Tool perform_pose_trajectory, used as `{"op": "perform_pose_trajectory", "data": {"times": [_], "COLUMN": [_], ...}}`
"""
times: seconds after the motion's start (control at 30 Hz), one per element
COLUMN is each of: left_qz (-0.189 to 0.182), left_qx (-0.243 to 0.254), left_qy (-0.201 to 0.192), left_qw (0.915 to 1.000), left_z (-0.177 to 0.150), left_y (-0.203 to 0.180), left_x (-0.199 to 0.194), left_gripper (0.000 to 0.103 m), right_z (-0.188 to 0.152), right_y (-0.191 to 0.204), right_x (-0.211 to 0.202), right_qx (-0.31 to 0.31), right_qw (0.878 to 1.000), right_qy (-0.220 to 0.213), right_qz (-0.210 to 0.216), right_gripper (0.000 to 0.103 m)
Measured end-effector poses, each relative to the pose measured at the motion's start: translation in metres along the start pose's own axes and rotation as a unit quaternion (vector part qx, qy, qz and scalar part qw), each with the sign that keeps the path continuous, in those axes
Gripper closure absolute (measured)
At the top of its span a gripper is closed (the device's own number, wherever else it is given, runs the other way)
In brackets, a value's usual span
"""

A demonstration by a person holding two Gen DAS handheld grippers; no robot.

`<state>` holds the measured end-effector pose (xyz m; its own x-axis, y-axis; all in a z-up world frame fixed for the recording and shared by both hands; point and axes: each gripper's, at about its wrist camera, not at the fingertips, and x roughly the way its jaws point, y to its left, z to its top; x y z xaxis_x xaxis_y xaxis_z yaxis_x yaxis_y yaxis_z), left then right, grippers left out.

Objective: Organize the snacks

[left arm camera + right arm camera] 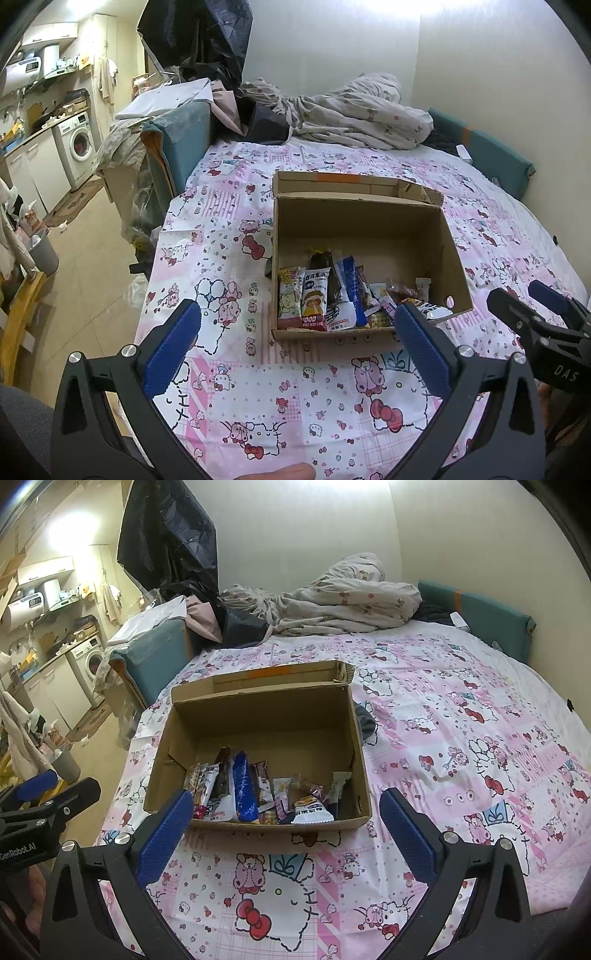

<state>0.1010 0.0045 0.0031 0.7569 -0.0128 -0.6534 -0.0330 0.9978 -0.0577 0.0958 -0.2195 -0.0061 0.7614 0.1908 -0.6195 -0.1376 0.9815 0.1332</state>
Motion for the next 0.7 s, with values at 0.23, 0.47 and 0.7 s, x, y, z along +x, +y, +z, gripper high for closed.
{"op": "perform_pose_trajectory", "data": {"times": [0.23, 0.47, 0.7], "left_qz": [-0.001, 0.001, -0.001], "left_qx": [-0.003, -0.004, -0.006], "left_qy": [0.002, 0.008, 0.01], "left_qw": [1.0, 1.0, 0.9999], "left_z": [-0.0004, -0.0016, -0.0004], "left_y": [0.0013, 0.0008, 0.0006], "left_x": [0.0012, 0.0038, 0.0042], "left_gripper": [0.0, 0.0, 0.0], "right_z": [-0.0005, -0.0008, -0.0011], "right_y": [0.0018, 0.0019, 0.004], "right_x": [0.0011, 0.0016, 0.0023], "right_qx": [-0.002, -0.001, -0.001], "right_qw": [1.0, 1.0, 1.0], "right_qy": [0.001, 0.002, 0.002], "right_qz": [0.001, 0.002, 0.004], "right_gripper": [0.0, 0.0, 0.0]}}
